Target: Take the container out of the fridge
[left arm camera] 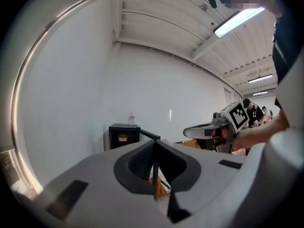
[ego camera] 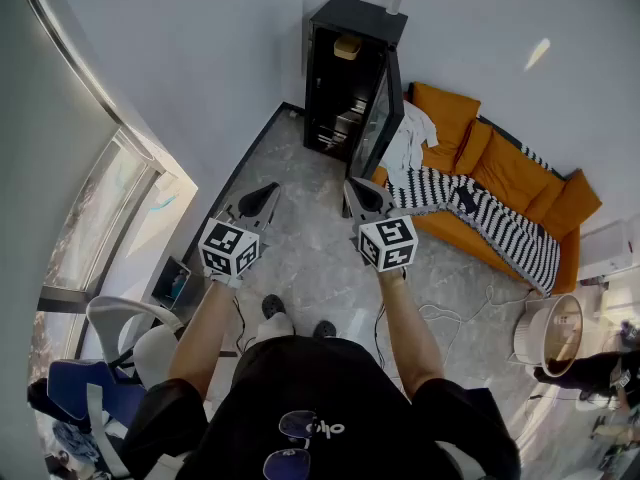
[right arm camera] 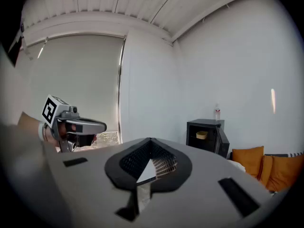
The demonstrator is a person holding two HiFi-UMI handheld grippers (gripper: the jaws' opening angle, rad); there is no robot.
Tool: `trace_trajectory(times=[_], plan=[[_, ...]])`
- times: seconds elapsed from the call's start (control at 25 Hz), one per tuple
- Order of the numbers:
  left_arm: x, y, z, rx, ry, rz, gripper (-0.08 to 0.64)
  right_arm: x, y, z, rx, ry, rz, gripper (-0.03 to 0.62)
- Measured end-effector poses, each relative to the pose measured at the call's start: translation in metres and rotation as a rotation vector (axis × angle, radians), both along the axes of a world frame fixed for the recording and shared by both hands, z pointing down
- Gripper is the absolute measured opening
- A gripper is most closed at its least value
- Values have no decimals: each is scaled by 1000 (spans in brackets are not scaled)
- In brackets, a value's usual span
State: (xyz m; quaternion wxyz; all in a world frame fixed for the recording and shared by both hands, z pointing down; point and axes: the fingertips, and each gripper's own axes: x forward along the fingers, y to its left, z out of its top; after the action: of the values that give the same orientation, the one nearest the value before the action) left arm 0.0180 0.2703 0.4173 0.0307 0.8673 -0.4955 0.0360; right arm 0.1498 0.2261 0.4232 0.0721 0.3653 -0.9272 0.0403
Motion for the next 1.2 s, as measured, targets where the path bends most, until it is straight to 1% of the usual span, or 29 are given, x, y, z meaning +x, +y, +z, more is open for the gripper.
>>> trace_trajectory(times=[0.4,0.84,1.0,1.2], plan=[[-35,-27,0,9,9,20,8,-36,-23,9,-18,1,21,6],[-106,-56,2,13,30,43,8,-120,-47,11,-12,21,27,6],[-124,-67,11,0,29,60,8,-133,-55,16,-19,26,50,6],[-134,-83,20,-24,53,92,8,-141,-70,30,-51,40,83,6]])
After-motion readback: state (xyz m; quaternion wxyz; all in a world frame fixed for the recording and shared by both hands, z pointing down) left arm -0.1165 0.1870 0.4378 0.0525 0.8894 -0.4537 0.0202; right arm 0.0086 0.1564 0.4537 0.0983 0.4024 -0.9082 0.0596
